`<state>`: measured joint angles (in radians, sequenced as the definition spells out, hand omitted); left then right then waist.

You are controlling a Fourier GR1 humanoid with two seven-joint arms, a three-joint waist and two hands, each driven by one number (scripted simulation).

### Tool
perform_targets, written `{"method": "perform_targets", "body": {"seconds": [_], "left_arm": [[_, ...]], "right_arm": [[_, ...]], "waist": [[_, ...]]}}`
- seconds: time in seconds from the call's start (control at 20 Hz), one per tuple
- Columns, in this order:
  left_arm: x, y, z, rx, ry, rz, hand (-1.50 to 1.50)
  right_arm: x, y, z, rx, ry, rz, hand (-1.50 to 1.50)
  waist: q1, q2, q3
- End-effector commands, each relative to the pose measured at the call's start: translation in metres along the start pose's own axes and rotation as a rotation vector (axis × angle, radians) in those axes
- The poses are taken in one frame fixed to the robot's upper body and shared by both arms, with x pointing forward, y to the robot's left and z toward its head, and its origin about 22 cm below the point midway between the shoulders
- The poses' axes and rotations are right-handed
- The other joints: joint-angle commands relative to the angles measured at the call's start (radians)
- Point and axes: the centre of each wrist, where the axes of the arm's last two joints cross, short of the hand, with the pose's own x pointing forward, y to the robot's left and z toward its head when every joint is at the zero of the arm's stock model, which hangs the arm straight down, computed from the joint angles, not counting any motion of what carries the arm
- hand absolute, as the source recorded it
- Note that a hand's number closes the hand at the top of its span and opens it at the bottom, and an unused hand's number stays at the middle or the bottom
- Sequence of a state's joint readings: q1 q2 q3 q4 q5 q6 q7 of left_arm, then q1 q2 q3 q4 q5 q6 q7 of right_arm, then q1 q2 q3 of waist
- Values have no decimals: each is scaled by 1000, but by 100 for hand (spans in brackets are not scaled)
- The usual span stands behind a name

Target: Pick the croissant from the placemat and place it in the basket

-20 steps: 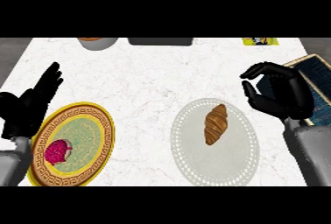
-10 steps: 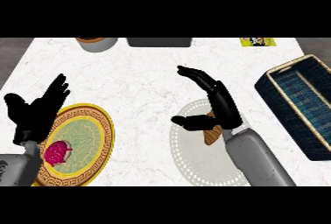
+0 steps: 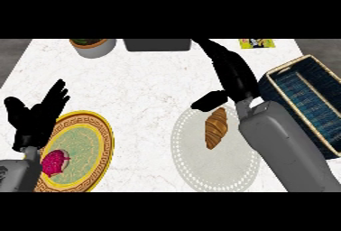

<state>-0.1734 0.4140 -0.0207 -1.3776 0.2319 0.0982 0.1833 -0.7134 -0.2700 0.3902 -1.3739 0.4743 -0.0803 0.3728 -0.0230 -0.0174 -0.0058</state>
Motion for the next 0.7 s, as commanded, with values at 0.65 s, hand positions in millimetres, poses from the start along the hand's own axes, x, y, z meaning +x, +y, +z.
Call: {"method": "perform_targets", "body": {"seconds": [0.65], "left_arm": [[-16, 10, 6, 15, -2, 3, 0]], "right_arm": [[44, -143, 24, 339, 361, 198, -150]], "waist": [[-3, 7, 5]]}}
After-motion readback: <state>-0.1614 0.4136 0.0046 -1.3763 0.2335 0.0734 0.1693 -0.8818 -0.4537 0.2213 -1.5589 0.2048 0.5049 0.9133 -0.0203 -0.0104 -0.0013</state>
